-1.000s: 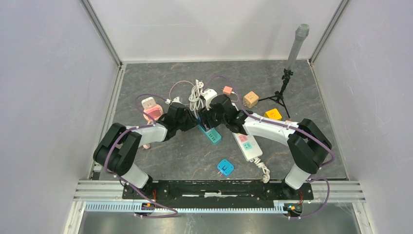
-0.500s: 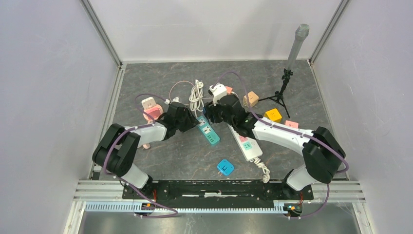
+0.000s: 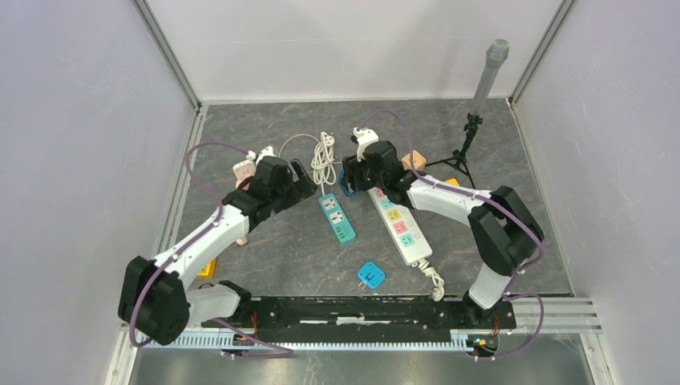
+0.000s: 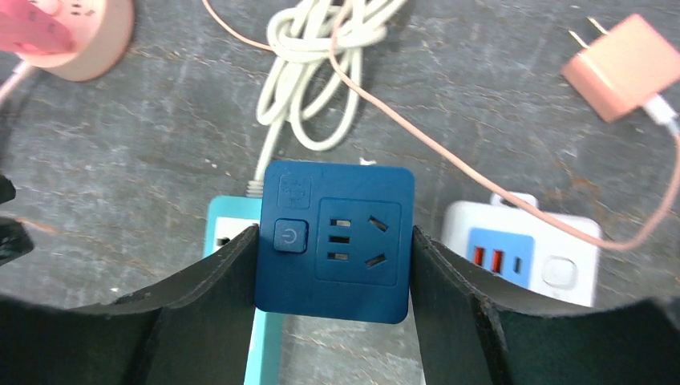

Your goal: Pull the plug off the socket

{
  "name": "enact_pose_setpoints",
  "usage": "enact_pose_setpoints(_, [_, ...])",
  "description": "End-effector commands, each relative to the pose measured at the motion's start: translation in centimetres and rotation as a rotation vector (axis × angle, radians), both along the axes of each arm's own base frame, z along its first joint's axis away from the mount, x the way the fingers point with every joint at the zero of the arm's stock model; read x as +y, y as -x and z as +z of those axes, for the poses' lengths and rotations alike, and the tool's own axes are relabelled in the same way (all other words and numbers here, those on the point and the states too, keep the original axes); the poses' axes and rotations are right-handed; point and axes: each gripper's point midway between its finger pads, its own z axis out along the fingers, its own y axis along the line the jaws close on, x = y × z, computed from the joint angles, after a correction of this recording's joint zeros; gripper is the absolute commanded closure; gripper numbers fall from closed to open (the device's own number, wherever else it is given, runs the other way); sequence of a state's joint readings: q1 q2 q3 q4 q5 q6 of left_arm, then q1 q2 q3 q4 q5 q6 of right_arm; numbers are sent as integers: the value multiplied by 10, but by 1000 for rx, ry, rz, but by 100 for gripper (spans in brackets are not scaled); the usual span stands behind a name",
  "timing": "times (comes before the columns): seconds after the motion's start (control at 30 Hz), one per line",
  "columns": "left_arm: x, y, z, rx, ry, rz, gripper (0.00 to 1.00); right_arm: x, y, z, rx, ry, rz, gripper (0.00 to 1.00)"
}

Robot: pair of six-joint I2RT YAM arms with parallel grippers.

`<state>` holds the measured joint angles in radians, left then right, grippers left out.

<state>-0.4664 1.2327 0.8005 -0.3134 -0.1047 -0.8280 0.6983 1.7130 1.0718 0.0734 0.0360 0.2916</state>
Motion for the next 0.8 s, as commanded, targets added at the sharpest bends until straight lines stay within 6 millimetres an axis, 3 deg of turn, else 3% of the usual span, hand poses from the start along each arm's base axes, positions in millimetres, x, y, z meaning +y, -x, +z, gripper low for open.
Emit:
enact_pose_setpoints(0.0, [33, 10, 18, -25, -110, 70, 2, 40, -11, 39, -17, -196, 113, 80])
enact_pose_setpoints(0.33, [56, 23, 40, -72, -144, 114, 0, 43, -12, 4, 140, -248, 96, 61])
enact_pose_setpoints(0.47, [59, 24, 41, -69, -148, 119, 0, 34, -16, -6, 155, -207, 42, 42])
enact_pose_setpoints(0.57, [59, 25, 40, -63, -142, 125, 0, 25, -19, -4, 130, -179, 12, 28])
enact_pose_setpoints(0.77, [59, 28, 35, -49, -132, 127, 0, 13, -18, 21, 45, -175, -2, 15])
